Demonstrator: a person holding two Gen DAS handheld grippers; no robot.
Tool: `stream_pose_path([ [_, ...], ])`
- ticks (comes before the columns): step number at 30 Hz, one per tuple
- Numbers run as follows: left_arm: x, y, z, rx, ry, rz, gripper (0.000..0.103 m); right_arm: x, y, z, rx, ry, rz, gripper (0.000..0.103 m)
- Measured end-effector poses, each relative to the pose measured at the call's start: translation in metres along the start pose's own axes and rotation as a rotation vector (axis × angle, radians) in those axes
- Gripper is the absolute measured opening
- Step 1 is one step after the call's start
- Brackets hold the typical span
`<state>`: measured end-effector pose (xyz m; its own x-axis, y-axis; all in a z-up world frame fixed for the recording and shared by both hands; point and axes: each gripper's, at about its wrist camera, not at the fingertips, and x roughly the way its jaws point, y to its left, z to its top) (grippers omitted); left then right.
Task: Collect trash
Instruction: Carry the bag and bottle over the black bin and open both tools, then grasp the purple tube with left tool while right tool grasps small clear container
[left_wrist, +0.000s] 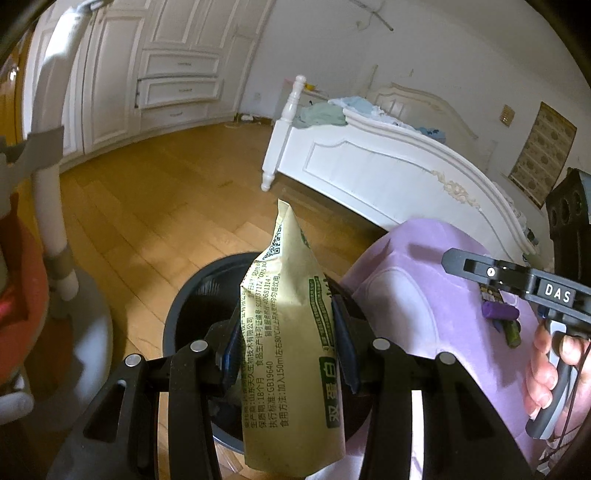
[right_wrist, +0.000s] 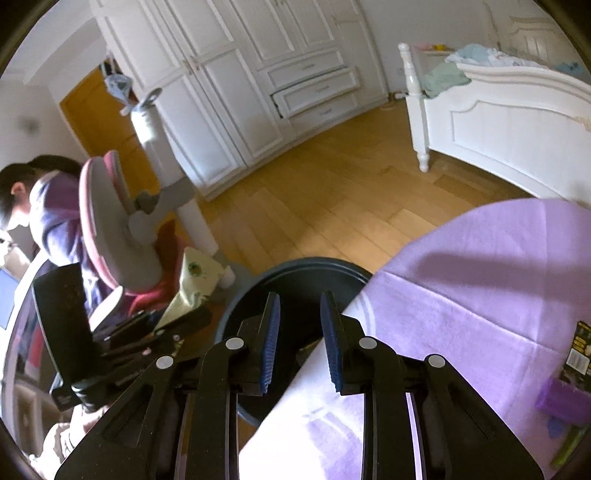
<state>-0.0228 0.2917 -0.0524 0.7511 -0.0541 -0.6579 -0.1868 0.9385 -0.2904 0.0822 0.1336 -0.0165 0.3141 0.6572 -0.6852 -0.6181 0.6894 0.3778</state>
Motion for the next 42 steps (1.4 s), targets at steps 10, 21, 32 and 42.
stream_pose_path([
  [10,0.014,-0.004,-0.009,0.022,0.055,0.034,0.088,0.003,-0.013,-0.011,0.052,0.029,-0.008,0.024],
  [21,0.005,-0.063,-0.001,0.149,0.037,-0.063,0.09,-0.038,-0.05,-0.024,0.144,-0.055,-0.015,0.072],
  [32,0.019,-0.179,-0.005,0.448,0.045,-0.216,0.09,-0.103,-0.132,-0.052,0.277,-0.152,-0.094,0.072],
  [42,0.056,-0.258,-0.013,0.639,0.089,-0.297,0.09,-0.154,-0.189,-0.089,0.272,-0.186,-0.257,0.071],
])
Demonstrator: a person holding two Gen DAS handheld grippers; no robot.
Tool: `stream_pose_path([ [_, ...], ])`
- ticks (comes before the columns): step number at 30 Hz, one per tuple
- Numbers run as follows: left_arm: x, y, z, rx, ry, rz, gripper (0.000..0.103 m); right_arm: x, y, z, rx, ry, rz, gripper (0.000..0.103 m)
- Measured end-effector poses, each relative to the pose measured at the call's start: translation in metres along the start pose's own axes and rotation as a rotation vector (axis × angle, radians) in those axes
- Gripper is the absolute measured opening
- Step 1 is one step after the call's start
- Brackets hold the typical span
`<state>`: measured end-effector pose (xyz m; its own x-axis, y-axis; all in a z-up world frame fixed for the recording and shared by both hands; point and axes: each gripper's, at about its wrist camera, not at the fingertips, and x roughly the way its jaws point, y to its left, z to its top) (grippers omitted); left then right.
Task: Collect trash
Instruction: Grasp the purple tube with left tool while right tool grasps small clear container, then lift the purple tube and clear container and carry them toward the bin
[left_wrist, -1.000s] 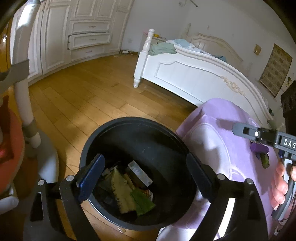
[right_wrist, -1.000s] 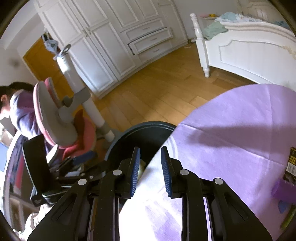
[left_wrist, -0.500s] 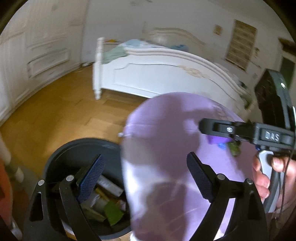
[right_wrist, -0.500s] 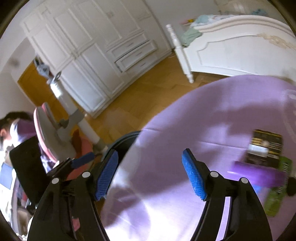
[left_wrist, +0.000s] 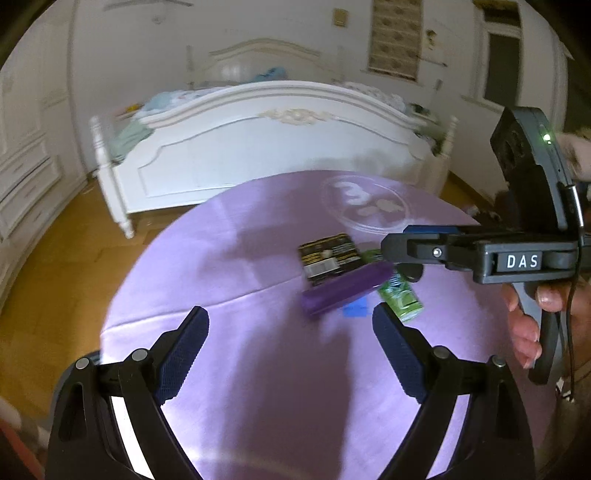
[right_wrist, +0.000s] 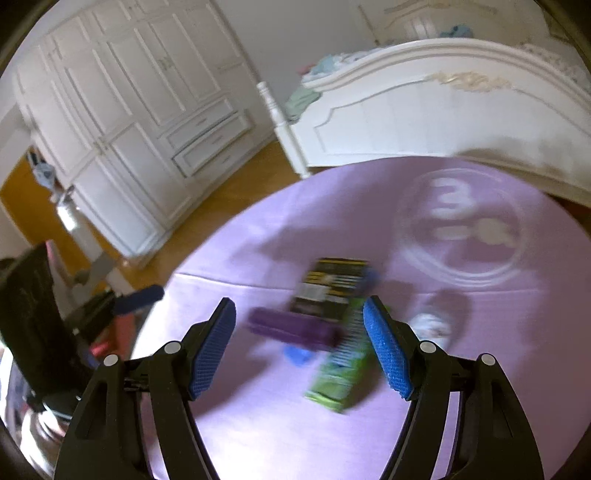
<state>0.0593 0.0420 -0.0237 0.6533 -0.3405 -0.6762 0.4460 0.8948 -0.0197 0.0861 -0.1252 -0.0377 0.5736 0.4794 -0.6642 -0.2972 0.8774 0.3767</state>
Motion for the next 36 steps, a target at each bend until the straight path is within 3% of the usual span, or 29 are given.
stream_pose_path([
  [7,0.032,-0.027,0.011,0.132,0.043,-0.028,0.089,-0.007,-0.028,-0.013,-0.087,0.022,-0.1,0.059],
  [16,0.062,-0.038,0.022,0.215,0.092,-0.018,0.089,0.008,-0.041,-0.02,-0.161,0.082,-0.176,0.057],
  [19,0.071,-0.037,0.02,0.221,0.123,-0.024,0.076,0.017,-0.043,-0.019,-0.179,0.103,-0.184,0.057],
  [21,0.079,-0.035,0.018,0.21,0.154,-0.029,0.062,0.022,-0.044,-0.017,-0.183,0.11,-0.176,0.057],
  [24,0.085,-0.033,0.015,0.182,0.179,-0.057,0.054,0.029,-0.042,-0.014,-0.19,0.118,-0.18,0.057],
  [25,0.085,-0.032,0.015,0.17,0.179,-0.073,0.051,0.031,-0.042,-0.014,-0.188,0.122,-0.174,0.052],
  [29,0.086,-0.029,0.015,0.142,0.175,-0.067,0.04,0.034,-0.04,-0.012,-0.191,0.119,-0.188,0.05],
  [32,0.084,-0.018,0.016,0.07,0.17,-0.075,0.029,0.033,-0.041,-0.012,-0.177,0.111,-0.183,0.049],
  [36,0.079,-0.003,0.014,-0.038,0.166,-0.112,0.025,0.026,-0.045,-0.012,-0.136,0.081,-0.17,0.041],
])
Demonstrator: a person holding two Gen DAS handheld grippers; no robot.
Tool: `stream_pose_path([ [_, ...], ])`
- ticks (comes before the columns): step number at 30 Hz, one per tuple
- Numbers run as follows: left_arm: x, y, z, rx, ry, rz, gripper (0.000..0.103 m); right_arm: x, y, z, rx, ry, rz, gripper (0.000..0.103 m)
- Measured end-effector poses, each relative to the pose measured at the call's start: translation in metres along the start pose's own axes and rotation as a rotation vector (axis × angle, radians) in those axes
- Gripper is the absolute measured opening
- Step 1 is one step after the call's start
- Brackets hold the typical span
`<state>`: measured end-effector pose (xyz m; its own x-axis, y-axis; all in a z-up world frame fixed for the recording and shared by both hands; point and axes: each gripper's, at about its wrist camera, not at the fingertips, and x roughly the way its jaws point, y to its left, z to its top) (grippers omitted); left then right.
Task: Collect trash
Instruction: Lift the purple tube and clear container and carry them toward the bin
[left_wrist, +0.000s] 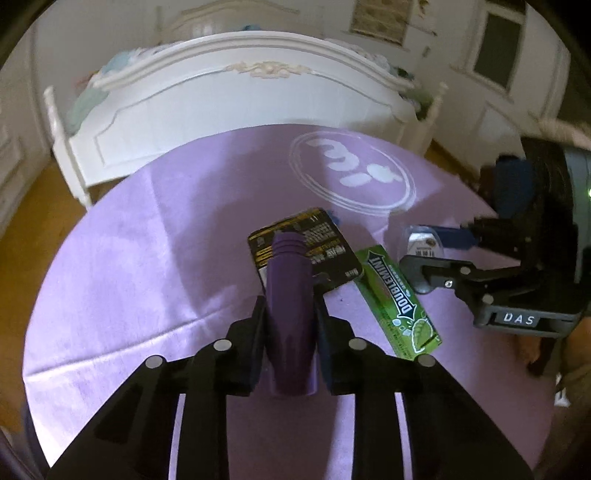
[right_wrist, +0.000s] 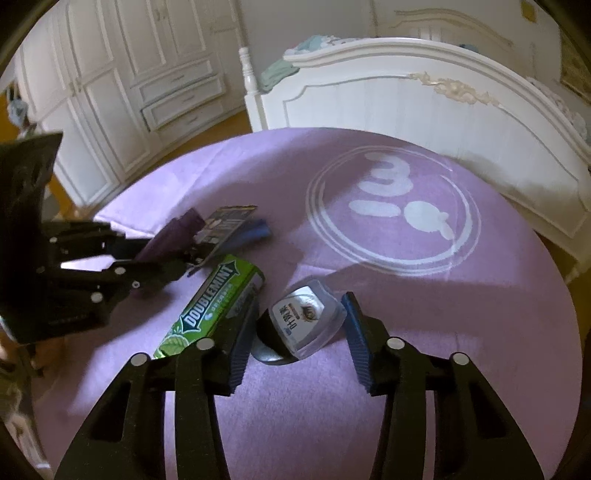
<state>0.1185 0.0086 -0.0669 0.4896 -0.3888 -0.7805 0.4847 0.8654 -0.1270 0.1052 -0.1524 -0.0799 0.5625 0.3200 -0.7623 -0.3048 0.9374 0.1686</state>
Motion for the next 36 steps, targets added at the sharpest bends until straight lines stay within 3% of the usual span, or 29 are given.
stream_pose_path([
  [2,-0.004,0.001,-0.002,-0.015,-0.008,0.01,0.025,-0.006,-0.004,0.0,0.031,-0.017,0.019,0.033],
  [5,-0.014,0.001,-0.006,-0.029,-0.025,0.004,0.025,-0.009,-0.004,0.001,0.043,-0.014,0.029,0.031],
  [10,-0.027,0.003,-0.012,-0.05,-0.045,0.016,0.025,-0.009,0.0,0.002,0.052,0.005,0.027,0.032],
  [15,-0.037,0.009,-0.018,-0.091,-0.056,0.022,0.025,0.002,0.004,0.0,0.038,0.042,0.007,0.04],
  [21,-0.046,0.014,-0.028,-0.127,-0.069,0.024,0.025,0.003,0.015,-0.002,-0.029,0.023,-0.052,0.041],
  [29,-0.06,0.02,-0.041,-0.159,-0.097,0.023,0.025,-0.014,0.023,-0.003,-0.049,-0.04,-0.074,0.023],
  [36,-0.077,0.03,-0.052,-0.182,-0.127,0.024,0.025,-0.009,0.023,-0.008,-0.024,0.018,-0.049,0.024],
])
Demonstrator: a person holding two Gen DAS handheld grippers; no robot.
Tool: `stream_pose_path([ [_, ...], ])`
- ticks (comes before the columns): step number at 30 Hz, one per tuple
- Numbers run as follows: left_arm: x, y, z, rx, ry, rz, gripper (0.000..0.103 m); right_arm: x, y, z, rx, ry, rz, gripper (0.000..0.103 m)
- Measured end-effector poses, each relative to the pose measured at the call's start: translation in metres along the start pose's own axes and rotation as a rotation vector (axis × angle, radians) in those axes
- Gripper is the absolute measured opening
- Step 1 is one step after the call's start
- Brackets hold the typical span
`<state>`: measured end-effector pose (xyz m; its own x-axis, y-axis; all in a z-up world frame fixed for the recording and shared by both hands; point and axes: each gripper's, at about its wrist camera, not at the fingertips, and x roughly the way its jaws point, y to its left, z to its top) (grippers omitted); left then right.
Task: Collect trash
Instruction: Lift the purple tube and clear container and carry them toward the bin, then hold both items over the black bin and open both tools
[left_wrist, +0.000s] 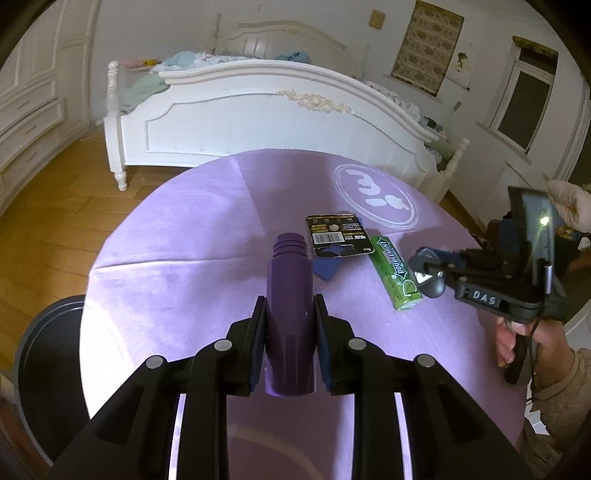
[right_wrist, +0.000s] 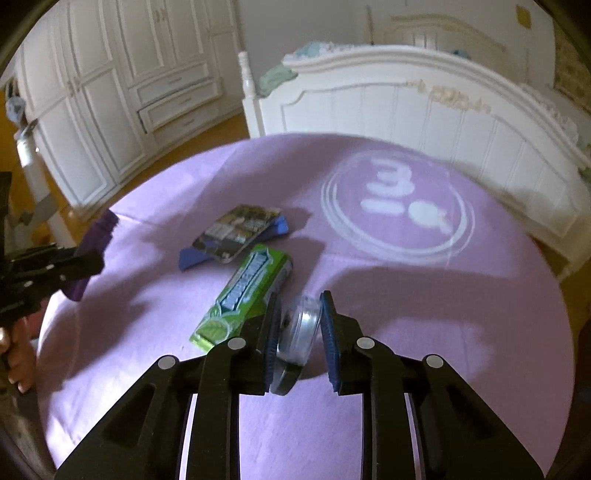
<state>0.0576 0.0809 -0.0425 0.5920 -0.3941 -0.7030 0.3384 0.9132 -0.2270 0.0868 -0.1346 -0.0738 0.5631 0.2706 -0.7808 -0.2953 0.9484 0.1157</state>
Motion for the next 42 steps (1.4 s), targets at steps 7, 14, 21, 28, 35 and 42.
stream_pose_path([
  [7,-0.02,0.009,-0.014,-0.024,-0.023,0.013,0.025,0.005,0.012,-0.012,-0.047,0.007,-0.031,0.022],
  [14,-0.04,0.021,-0.031,-0.073,-0.057,0.019,0.025,-0.018,0.019,-0.005,-0.013,-0.073,-0.005,0.018],
  [21,-0.068,0.044,-0.05,-0.144,-0.107,0.05,0.025,-0.044,0.067,0.021,-0.057,-0.114,0.145,0.018],
  [28,-0.104,0.086,-0.078,-0.241,-0.149,0.122,0.025,-0.036,0.142,0.039,-0.136,-0.072,0.298,0.018],
  [35,-0.139,0.137,-0.107,-0.353,-0.175,0.205,0.025,-0.02,0.221,0.041,-0.241,-0.029,0.382,0.018],
  [42,-0.147,0.16,-0.121,-0.401,-0.171,0.247,0.025,0.006,0.27,0.047,-0.276,0.026,0.43,0.018],
])
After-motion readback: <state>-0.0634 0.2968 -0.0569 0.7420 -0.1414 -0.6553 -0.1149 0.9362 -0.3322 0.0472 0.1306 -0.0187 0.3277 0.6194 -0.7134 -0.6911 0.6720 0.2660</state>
